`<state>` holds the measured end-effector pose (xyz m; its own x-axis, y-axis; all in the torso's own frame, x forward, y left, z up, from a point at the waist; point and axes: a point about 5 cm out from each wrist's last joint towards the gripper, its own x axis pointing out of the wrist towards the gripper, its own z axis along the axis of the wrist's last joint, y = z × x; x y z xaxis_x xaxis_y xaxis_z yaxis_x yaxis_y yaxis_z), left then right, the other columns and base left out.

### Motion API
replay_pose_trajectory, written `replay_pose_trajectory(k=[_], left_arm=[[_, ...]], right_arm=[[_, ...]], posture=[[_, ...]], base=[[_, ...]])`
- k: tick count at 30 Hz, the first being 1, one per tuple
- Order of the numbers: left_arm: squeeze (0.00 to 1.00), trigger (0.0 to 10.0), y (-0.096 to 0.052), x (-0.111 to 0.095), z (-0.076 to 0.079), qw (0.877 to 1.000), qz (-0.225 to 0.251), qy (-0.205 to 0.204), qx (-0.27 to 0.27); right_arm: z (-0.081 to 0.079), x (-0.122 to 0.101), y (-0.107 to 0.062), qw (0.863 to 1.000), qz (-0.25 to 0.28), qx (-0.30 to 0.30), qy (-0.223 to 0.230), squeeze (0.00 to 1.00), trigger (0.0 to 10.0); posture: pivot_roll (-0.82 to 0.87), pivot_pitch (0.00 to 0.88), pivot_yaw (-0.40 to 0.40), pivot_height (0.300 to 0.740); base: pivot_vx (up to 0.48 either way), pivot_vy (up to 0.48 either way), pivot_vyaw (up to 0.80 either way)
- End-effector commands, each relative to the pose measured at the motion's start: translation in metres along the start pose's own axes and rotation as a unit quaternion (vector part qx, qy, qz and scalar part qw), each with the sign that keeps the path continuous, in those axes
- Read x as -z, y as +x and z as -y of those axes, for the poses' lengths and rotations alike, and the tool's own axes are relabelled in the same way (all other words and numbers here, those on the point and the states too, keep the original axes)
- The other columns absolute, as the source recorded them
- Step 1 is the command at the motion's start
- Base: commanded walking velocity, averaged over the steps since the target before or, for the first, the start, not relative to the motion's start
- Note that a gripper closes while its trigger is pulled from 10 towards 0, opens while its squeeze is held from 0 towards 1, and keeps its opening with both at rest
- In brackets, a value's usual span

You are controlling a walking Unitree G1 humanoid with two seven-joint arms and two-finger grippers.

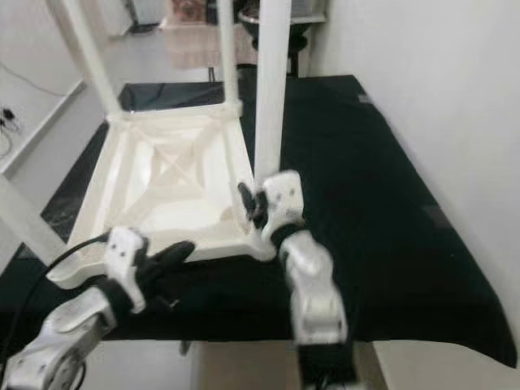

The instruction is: Building children table

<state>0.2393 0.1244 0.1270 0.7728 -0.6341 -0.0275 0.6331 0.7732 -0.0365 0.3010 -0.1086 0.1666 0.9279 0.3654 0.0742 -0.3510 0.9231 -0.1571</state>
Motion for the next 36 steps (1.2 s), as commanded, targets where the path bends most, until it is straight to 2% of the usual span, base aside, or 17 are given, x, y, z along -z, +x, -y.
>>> replay_pose_trajectory(k=[1, 2, 4, 5, 6, 7, 8, 11, 12, 14, 15, 18, 23, 27, 28, 31, 36], left_arm=[[0.00, 10.0, 0.003, -0.001, 0.002, 1.000, -0.002, 0.012, 0.003], [0.00, 10.0, 0.005, -0.007, 0.001, 1.000, 0.006, 0.010, 0.003], [0.00, 10.0, 0.005, -0.007, 0.001, 1.000, 0.006, 0.010, 0.003], [0.00, 10.0, 0.005, -0.008, 0.000, 1.000, 0.008, 0.006, 0.004], [0.00, 10.0, 0.005, -0.008, 0.000, 1.000, 0.008, 0.006, 0.004], [0.00, 10.0, 0.004, -0.008, -0.002, 1.000, 0.012, 0.001, -0.005], [0.00, 10.0, 0.004, -0.009, -0.002, 1.000, 0.014, -0.002, -0.011], [0.00, 10.0, 0.004, -0.009, -0.002, 1.000, 0.018, -0.008, -0.013], [0.00, 10.0, 0.006, -0.009, -0.002, 1.000, 0.019, -0.010, -0.009], [0.00, 10.0, 0.008, -0.010, 0.000, 1.000, 0.020, -0.014, 0.000], [0.00, 10.0, 0.009, -0.010, 0.001, 1.000, 0.021, -0.014, 0.002], [0.00, 10.0, 0.010, -0.010, 0.002, 1.000, 0.022, -0.011, 0.004], [0.00, 10.0, 0.013, -0.011, 0.007, 1.000, 0.022, 0.006, 0.004], [0.00, 10.0, 0.014, -0.011, 0.009, 1.000, 0.021, 0.018, 0.010], [0.00, 10.0, 0.016, -0.011, 0.010, 0.999, 0.019, 0.031, 0.015], [0.00, 10.0, 0.018, -0.012, 0.011, 0.998, 0.016, 0.048, 0.022], [0.00, 10.0, 0.020, -0.012, 0.011, 0.999, 0.020, 0.043, 0.020]], right_arm=[[-0.001, 0.031, -0.004, 0.996, -0.086, -0.012, -0.029, 0.00, 0.0], [0.003, 0.029, 0.005, 0.995, -0.095, -0.004, -0.008, 0.00, 5.4], [0.003, 0.029, 0.005, 0.995, -0.095, -0.004, -0.008, 0.00, 5.4], [0.002, 0.028, 0.007, 0.995, -0.099, 0.000, -0.010, 0.00, 10.0], [0.002, 0.028, 0.007, 0.995, -0.099, 0.000, -0.010, 0.00, 10.0], [-0.002, 0.018, 0.014, 0.996, -0.082, -0.024, 0.009, 1.00, 10.0], [-0.001, 0.010, 0.020, 0.996, -0.059, -0.056, 0.022, 1.00, 10.0], [0.005, -0.003, 0.026, 0.994, -0.027, -0.096, 0.033, 1.00, 10.0], [0.009, -0.006, 0.028, 0.992, -0.019, -0.120, 0.033, 0.00, 10.0], [0.015, -0.008, 0.030, 0.985, -0.008, -0.171, 0.018, 0.00, 10.0], [0.020, -0.003, 0.031, 0.980, -0.021, -0.199, -0.009, 0.00, 10.0], [0.027, 0.004, 0.031, 0.970, -0.041, -0.235, -0.033, 0.00, 10.0], [0.039, 0.006, 0.035, 0.949, -0.055, -0.310, -0.027, 0.00, 10.0], [0.043, 0.004, 0.039, 0.944, -0.059, -0.322, -0.036, 0.00, 10.0], [0.047, -0.002, 0.044, 0.944, -0.050, -0.326, -0.026, 0.00, 0.0], [0.053, -0.013, 0.051, 0.941, -0.029, -0.337, -0.003, 0.00, 0.0], [0.056, -0.025, 0.057, 0.931, 0.000, -0.365, 0.024, 0.00, 0.0]], posture=[[0.01, 0.122, 0.043, 0.740], [0.03, 0.133, 0.026, 0.740], [0.03, 0.133, 0.026, 0.740], [0.03, 0.133, 0.026, 0.740], [0.03, 0.133, 0.026, 0.740], [0.04, 0.132, 0.033, 0.740], [0.03, 0.129, 0.034, 0.740], [0.02, 0.126, 0.033, 0.740], [0.01, 0.127, 0.031, 0.740], [0.01, 0.125, 0.025, 0.740], [0.01, 0.123, 0.014, 0.740], [0.03, 0.121, 0.006, 0.740], [0.03, 0.125, -0.005, 0.740], [0.03, 0.126, -0.006, 0.740], [0.04, 0.127, -0.013, 0.740], [0.04, 0.128, -0.014, 0.740], [0.02, 0.131, -0.025, 0.740]], base=[[0.000, 0.000, 0.00], [0.000, 0.000, 0.00], [0.000, 0.000, 0.00], [0.000, 0.000, 0.00], [0.000, 0.000, 0.00], [0.000, 0.000, 0.00], [0.000, 0.000, 0.00], [0.000, 0.000, 0.00], [0.000, 0.000, 0.00], [0.000, 0.000, 0.00], [0.000, 0.000, 0.00], [0.000, 0.000, 0.00], [0.000, 0.000, 0.00], [0.000, 0.000, 0.00], [0.000, 0.000, 0.00], [0.000, 0.000, 0.00], [0.000, 0.000, 0.00]])
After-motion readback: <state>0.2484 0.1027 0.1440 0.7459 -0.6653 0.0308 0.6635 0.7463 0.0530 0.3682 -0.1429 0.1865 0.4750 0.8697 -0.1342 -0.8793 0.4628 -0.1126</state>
